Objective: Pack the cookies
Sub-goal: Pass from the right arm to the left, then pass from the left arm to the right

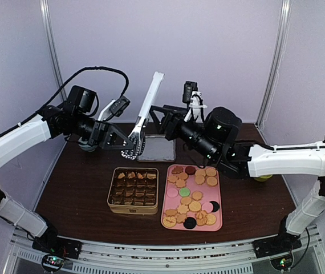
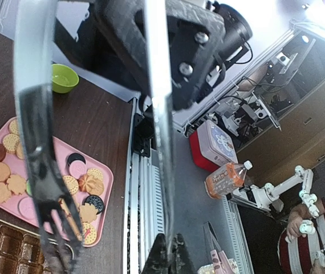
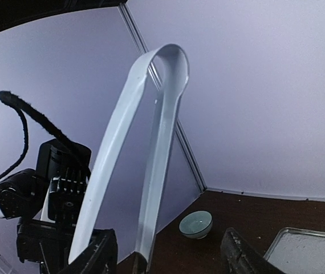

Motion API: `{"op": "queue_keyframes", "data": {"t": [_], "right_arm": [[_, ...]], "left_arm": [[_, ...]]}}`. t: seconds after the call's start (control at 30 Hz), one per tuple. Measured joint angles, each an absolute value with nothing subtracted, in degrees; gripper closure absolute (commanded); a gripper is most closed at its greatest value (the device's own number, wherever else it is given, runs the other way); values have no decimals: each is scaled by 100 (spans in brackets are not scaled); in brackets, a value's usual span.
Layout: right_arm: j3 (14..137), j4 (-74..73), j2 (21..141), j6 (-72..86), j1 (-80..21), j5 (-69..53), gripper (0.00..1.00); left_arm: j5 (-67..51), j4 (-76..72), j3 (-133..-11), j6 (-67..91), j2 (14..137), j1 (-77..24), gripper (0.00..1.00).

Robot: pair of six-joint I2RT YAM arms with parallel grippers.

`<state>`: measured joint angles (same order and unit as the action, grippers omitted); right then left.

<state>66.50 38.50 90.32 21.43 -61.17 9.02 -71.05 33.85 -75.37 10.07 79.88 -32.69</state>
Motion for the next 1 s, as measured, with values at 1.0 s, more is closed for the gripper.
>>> {"op": "queue_keyframes", "data": {"t": [1.0], "right_arm": [[6652,2338,8200,3450,-4556,-3500,0]], "left_arm": [[-5502,5852,-8307,-1820,8261,-3398,100]]}}
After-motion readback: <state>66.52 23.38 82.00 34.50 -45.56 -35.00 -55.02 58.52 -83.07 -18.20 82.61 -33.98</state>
